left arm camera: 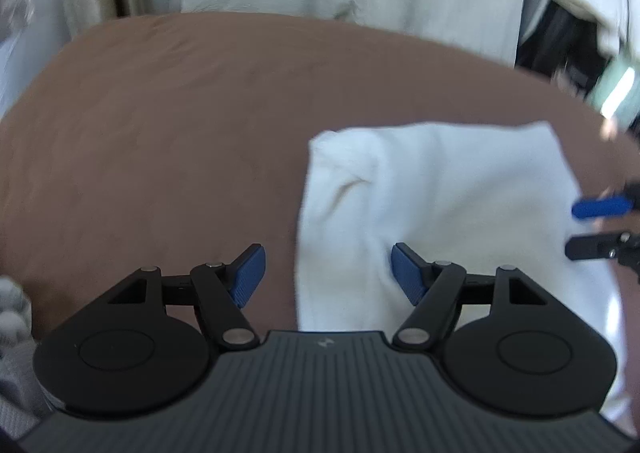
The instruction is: Fold clothes
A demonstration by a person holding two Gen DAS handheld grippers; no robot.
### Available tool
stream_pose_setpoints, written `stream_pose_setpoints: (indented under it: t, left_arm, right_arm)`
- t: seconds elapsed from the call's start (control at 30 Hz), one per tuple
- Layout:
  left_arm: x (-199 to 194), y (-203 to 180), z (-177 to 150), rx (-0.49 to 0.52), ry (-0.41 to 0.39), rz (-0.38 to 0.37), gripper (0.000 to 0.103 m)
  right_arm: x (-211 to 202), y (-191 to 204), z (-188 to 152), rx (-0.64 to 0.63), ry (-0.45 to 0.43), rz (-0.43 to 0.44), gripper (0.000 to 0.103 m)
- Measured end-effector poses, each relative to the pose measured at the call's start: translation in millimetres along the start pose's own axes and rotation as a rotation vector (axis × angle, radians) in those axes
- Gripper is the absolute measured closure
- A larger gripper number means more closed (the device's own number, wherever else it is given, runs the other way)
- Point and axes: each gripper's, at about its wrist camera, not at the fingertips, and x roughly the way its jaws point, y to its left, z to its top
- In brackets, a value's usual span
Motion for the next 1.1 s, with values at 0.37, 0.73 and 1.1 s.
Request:
stream_pose_setpoints:
  t: [0.37, 0.73, 1.1]
  left_arm:
    - [-37.0, 36.7, -17.5, -0.208, 0.019, -0.208, 0.03]
    - [-1.2, 18.9, -28.6, -0.105, 0.096, -0.073, 0.014]
    - [7.6, 47.7, -41.6, -0.303, 0.113, -0.32, 0.014]
  right_arm:
    - [-14.7, -94.9, -76.3, 0.612, -0.039, 0.356, 0.022]
    - [12.9, -86.2, -85.3, 0.531, 0.097, 0.466, 0.013]
    - [53.6, -77.0, -69.8, 0.522, 0.166, 0.556, 0.001]
